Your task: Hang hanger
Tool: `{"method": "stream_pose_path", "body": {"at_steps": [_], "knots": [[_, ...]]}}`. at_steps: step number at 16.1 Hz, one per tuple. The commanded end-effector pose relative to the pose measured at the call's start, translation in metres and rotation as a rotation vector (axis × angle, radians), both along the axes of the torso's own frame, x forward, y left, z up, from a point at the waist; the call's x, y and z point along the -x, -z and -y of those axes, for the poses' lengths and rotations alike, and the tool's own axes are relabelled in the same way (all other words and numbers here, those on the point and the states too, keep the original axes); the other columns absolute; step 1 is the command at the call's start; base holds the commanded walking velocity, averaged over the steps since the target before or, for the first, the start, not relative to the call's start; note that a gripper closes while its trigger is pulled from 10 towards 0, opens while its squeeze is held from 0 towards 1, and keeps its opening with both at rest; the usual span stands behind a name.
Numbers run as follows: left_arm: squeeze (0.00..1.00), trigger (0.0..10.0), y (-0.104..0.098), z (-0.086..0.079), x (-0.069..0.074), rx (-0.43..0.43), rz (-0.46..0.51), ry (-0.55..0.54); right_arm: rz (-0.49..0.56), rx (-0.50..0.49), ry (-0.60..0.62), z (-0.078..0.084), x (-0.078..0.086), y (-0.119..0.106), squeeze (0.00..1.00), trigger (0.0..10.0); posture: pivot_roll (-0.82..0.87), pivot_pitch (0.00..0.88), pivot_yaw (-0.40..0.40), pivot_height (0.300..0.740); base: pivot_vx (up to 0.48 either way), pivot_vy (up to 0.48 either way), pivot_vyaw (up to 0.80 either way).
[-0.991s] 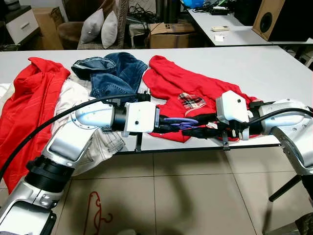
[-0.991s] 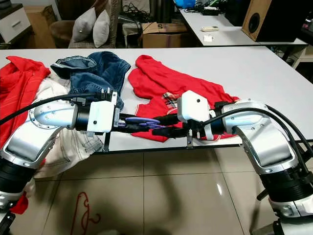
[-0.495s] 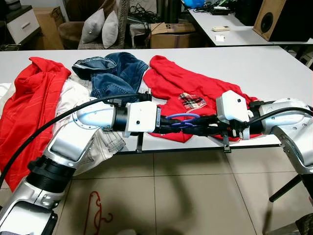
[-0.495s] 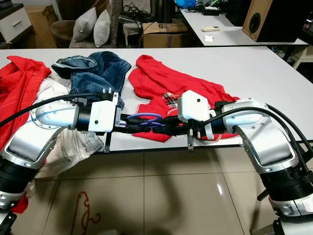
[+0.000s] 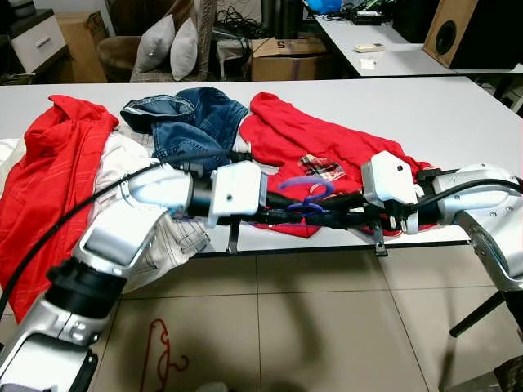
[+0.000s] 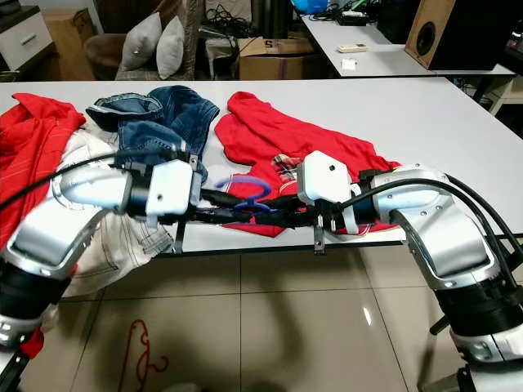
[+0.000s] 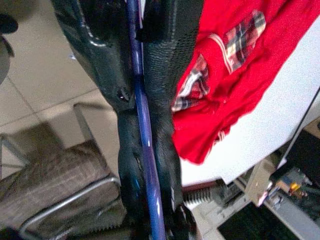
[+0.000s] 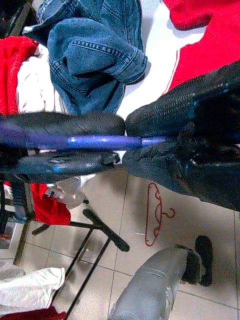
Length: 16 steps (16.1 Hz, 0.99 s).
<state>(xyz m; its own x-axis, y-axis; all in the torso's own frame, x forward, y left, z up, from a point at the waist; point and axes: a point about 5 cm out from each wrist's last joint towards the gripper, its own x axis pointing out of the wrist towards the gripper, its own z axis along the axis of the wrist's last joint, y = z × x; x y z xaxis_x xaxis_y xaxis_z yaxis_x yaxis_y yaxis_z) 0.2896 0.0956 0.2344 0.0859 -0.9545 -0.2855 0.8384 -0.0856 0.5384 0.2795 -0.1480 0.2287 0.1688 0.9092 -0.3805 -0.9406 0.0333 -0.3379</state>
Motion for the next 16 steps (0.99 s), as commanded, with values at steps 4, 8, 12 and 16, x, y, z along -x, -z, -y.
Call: {"method": "stream_pose_path", "body": {"at_steps": [4, 8, 12, 16], "knots": [[0.00, 10.0, -0.028, -0.009, -0.007, 0.095, 0.043, -0.007, -0.011, 0.009, -0.024, 0.003, 0.011, 0.001, 0.00, 0.0, 0.01, 0.000, 0.056, 0.740, 0.000, 0.000, 0.00], [0.00, 10.0, -0.017, -0.030, -0.004, 0.045, -0.054, -0.011, -0.054, -0.003, 0.047, 0.017, 0.025, 0.013, 0.00, 0.0, 0.00, 0.000, 0.063, 0.740, 0.000, 0.000, 0.00], [0.00, 10.0, 0.000, -0.053, -0.010, 0.046, -0.129, -0.119, -0.075, -0.032, 0.114, 0.028, 0.037, 0.019, 0.00, 0.0, 0.00, 0.000, 0.068, 0.740, 0.000, 0.000, 0.00], [0.00, 10.0, 0.014, -0.096, -0.009, 0.044, -0.179, -0.312, -0.080, -0.073, 0.257, 0.043, 0.045, 0.030, 0.00, 0.0, 0.00, 0.000, 0.063, 0.740, 0.000, 0.000, 0.00]]}}
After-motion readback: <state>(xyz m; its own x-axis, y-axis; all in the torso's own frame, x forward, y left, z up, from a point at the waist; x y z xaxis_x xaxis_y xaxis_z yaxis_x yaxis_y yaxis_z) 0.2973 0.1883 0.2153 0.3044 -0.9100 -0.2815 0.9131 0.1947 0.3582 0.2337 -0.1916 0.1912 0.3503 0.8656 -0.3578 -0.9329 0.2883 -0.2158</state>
